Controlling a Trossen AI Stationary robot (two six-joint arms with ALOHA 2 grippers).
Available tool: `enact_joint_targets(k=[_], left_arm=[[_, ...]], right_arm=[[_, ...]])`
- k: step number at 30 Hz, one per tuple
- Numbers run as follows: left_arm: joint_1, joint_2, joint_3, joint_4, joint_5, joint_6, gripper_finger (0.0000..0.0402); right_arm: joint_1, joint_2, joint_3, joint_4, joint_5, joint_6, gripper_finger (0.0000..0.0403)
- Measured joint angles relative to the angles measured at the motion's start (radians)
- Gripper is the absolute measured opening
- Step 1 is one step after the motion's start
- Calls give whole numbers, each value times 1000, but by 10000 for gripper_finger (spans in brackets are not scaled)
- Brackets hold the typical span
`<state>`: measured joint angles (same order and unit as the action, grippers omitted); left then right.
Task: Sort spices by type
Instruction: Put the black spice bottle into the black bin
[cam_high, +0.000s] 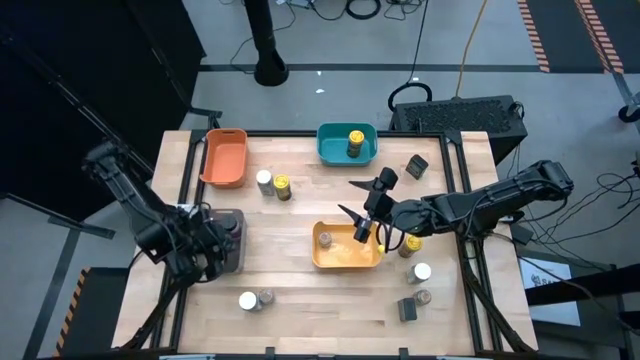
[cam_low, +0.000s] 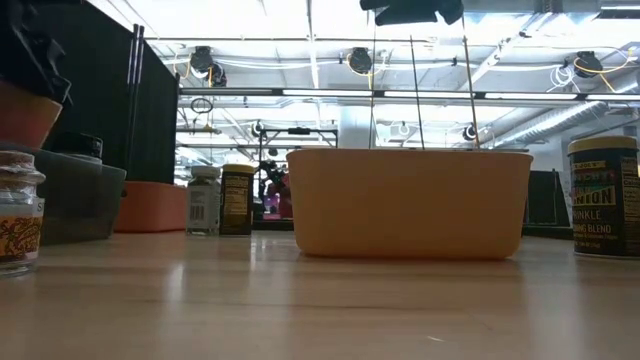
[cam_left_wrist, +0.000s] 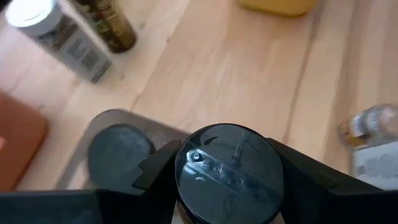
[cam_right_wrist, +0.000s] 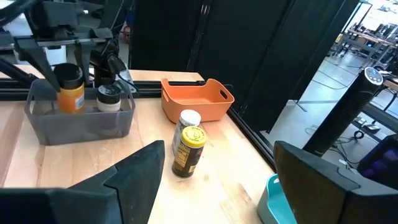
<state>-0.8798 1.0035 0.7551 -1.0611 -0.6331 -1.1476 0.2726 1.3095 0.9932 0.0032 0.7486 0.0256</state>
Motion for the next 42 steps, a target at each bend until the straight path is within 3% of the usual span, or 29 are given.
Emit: enact_joint_targets(k=[12, 17, 26, 42], left_arm=[[-173, 0, -115, -2, -153, -193, 214], [-222, 0, -188, 0, -161, -323, 214], [-236, 0, -247, 7, -189, -464, 217], [-235, 0, -248, 38, -178, -474, 242]], right_arm=[[0, 0, 0, -2, -25, 1, 283], [0, 0, 0, -2, -26, 2, 283], [0, 0, 0, -2, -26, 8, 283], [0, 0, 0, -6, -26, 8, 283]])
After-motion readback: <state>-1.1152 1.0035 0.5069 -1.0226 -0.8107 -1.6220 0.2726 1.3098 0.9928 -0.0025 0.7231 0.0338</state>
